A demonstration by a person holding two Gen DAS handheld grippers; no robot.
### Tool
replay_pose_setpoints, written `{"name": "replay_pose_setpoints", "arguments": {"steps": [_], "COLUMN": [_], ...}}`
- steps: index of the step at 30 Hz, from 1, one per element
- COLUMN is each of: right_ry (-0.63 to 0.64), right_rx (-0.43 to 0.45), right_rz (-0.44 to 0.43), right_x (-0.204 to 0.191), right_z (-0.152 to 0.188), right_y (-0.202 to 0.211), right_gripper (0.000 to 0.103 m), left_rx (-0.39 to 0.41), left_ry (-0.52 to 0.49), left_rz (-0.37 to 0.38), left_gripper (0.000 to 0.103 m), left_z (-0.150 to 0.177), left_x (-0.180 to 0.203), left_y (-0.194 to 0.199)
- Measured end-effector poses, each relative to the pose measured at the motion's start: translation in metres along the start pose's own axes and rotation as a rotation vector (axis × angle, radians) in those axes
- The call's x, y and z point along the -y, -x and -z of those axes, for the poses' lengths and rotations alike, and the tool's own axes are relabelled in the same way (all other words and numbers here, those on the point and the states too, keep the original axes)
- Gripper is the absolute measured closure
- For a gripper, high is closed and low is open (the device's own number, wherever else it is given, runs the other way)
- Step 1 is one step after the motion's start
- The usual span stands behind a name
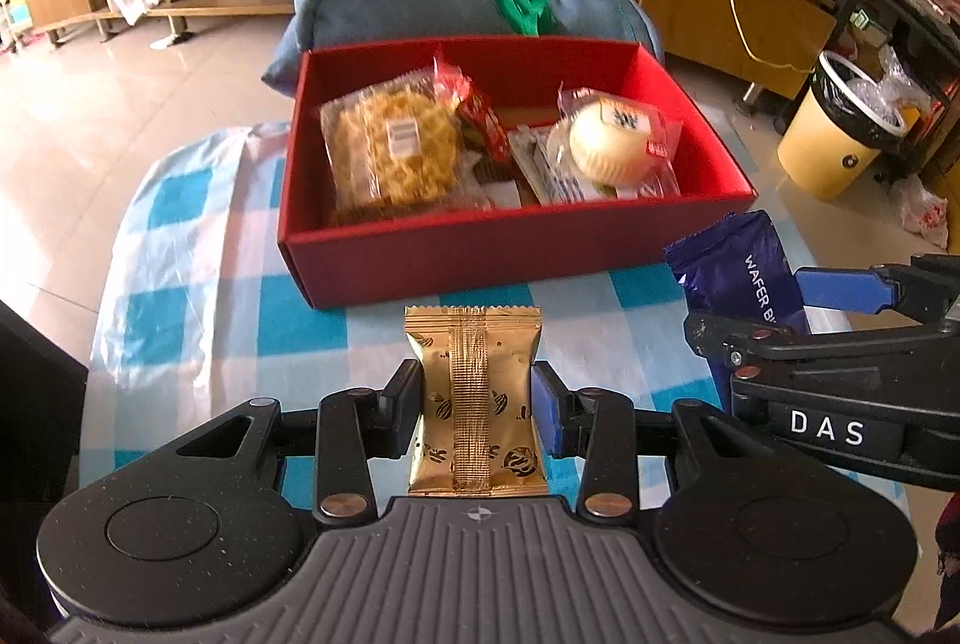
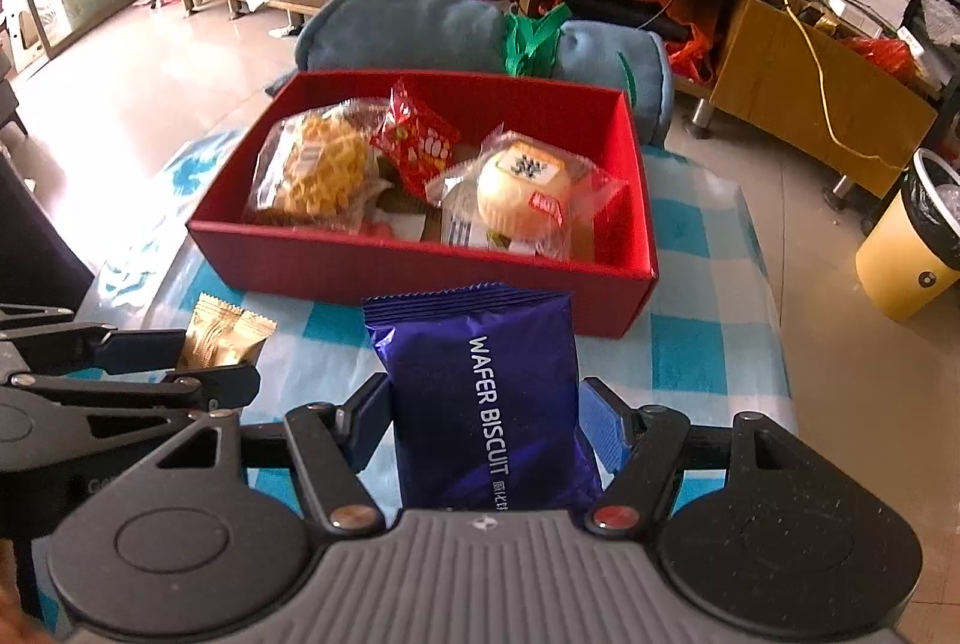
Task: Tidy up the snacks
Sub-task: 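Lift and carry the gold packet and Wafer Biscuit packet over the box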
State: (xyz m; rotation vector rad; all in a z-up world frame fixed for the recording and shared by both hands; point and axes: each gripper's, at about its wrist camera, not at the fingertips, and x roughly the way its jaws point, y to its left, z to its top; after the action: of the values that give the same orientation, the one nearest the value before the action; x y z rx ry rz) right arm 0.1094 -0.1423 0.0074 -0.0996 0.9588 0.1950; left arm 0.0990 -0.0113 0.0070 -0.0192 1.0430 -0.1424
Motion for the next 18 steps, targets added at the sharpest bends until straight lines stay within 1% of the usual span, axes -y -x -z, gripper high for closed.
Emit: {"name": "replay_pose_setpoints", "arguments": {"steps": [5,12,18], "right_ry": [-0.01,-0.016,-0.028], "right_rx": [0.026,0.043,0.075], "right_rz": [-0.006,0.007,0.008], "right_x": [-0.001,0.001,0.003], "right_z": [-0.01,-0.019,-0.031], "right_y": [0.002,0.0,0.003], "right_gripper": [0.039,0.039,0.039], "left_rx": [0.025,0.044,0.055], "left_ry": [-0.006,-0.012,-0.014], "left_rz": [-0.014,-0.023,-0.028], "left_gripper": [0.056,0.056,0.056], "left_z": [-0.009,-0.021,-0.033], "left_x": [-0.001,-0.003,-0.004], "left_y": [0.002,0.002,-0.001]}}
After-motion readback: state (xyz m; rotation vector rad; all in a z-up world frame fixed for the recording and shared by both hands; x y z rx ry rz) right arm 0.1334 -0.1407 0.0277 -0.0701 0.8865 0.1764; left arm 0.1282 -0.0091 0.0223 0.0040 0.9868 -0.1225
